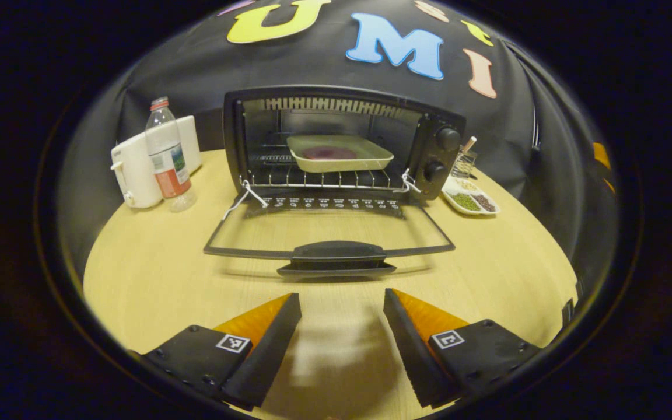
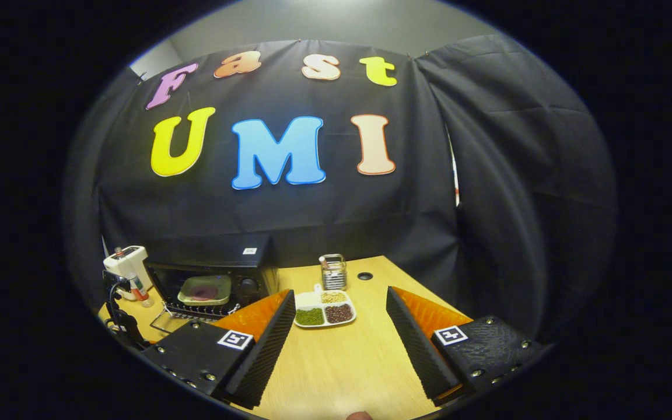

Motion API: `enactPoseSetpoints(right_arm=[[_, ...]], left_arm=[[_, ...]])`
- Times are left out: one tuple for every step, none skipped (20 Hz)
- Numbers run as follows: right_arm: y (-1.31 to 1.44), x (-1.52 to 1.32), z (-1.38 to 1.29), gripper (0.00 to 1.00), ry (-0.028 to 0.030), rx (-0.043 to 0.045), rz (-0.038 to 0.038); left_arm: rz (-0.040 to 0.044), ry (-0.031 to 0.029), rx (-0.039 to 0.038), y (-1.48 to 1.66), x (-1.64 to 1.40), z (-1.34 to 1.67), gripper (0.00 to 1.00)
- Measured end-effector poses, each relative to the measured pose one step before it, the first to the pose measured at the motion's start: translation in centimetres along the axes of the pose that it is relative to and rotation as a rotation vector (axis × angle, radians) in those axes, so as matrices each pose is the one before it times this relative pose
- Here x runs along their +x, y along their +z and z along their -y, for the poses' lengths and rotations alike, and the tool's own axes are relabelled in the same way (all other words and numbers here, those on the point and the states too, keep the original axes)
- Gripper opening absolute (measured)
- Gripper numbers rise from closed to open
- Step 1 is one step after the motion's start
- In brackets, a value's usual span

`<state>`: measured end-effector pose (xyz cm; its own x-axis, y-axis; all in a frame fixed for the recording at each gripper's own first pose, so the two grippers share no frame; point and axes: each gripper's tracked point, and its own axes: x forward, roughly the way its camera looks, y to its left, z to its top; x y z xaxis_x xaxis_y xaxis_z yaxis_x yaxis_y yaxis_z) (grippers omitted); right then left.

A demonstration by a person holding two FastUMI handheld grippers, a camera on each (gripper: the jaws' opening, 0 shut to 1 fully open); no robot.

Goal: Open the electric oven with the left hand, put the food in, and close the electric oven.

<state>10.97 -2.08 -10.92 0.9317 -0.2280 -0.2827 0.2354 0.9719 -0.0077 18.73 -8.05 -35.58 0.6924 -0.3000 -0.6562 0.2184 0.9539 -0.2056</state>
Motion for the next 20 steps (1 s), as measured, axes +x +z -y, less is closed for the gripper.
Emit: enactPoseSetpoints(right_arm=[[0.263, -0.045, 0.743, 0.97, -0.02961, -0.0122, 0.01169], [0.249, 0.107, 0.477, 0.98, -0.01475, -0.00351, 0.01104], [0.064, 0.029, 0.203, 0.98, -0.00609, 0.00277, 0.0017], [-0.072, 0.131, 0.13, 0.97, -0.00384, 0.00546, -0.00552], [-0.119, 0.07, 0.06, 0.97, -0.00243, 0.00767, -0.00618], [-0.112, 0.157, 0.07, 0.97, -0.00498, 0.00632, -0.0023], [0.014, -0.029, 0.094, 0.98, -0.00499, 0.00385, 0.0014], [0.071, -0.026, 0.042, 0.98, -0.00365, -0.00004, 0.00502], [-0.057, -0.052, 0.018, 0.98, -0.00183, -0.00396, 0.00363], [-0.184, 0.026, -0.094, 0.98, -0.00094, -0.01006, -0.00569], [-0.14, 0.07, -0.095, 0.98, -0.00139, -0.00662, -0.00316], [-0.102, 0.022, -0.2, 0.98, 0.00635, 0.00209, -0.00259], [-0.037, 0.013, -0.472, 0.98, 0.01086, 0.0083, -0.00468], [-0.167, 0.114, -0.413, 0.98, 0.0106, 0.01007, -0.00371], [-0.063, 0.146, -0.467, 0.98, 0.01014, 0.00755, -0.00194], [-0.098, 0.307, -0.551, 0.98, 0.0115, 0.00573, -0.00135], [-0.062, 0.232, -0.508, 0.98, 0.01247, 0.00371, -0.00254], [-0.083, 0.248, -0.63, 0.98, 0.01466, 0.00225, -0.00196], [-0.003, 0.235, -0.537, 0.98, 0.0122, 0.00121, -0.00138], [-0.102, -0.213, -0.199, 0.98, 0.01016, 0.0002, 0.00348]], left_arm=[[-0.01219, 0.00423, -0.0052, -0.341, 0.356, 0.149, 0.95], [0.0076, 0.00959, 0.0047, 0.228, 0.107, -0.044, 0.97], [0.01302, -0.00029, 0.0088, 0.307, 0.585, -0.171, 0.94], [-0.00627, 0.00696, 0.00665, 0.024, 0.333, -0.1, 0.97], [0.00926, 0.00924, 0.01572, 0.371, 0.276, -0.227, 1.0], [-0.00005, 0.01207, 0.01204, 0.211, 0.286, -0.196, 0.99], [-0.00208, 0.00974, -0.00068, -0.014, 0.089, -0.07, 0.97], [0.00324, 0.00628, -0.00395, 0.172, 0.053, 0.013, 1.0], [-0.00106, 0.00275, -0.00675, 0.004, 0.095, 0.003, 0.97], [-0.0017, 0.00107, -0.00173, 0.099, -0.181, 0.008, 0.97], [0.00839, 0.00026, 0.00568, 0.214, -0.15, -0.093, 1.0], [0.01168, 0.00132, 0.00117, 0.35, -0.326, 0.066, 0.97], [0.01245, 0.00041, -0.00298, 0.28, -0.35, -0.071, 0.97], [0.01452, 0.00013, -0.00664, 0.548, -0.494, 0.048, 0.97], [0.01687, -0.00066, -0.00965, 0.526, -0.667, -0.042, 0.97], [0.01596, -0.00182, -0.00872, 0.571, -0.493, 0.011, 0.98], [0.01569, -0.00203, -0.00616, 0.525, -0.548, 0.003, 1.0], [0.01801, -0.00184, -0.00015, 0.554, -0.493, 0.014, 0.97], [0.01531, -0.00244, 0.00975, 0.463, -0.434, -0.016, 0.94], [0.01928, -0.00223, 0.01058, 0.625, -0.334, 0.034, 0.96]])
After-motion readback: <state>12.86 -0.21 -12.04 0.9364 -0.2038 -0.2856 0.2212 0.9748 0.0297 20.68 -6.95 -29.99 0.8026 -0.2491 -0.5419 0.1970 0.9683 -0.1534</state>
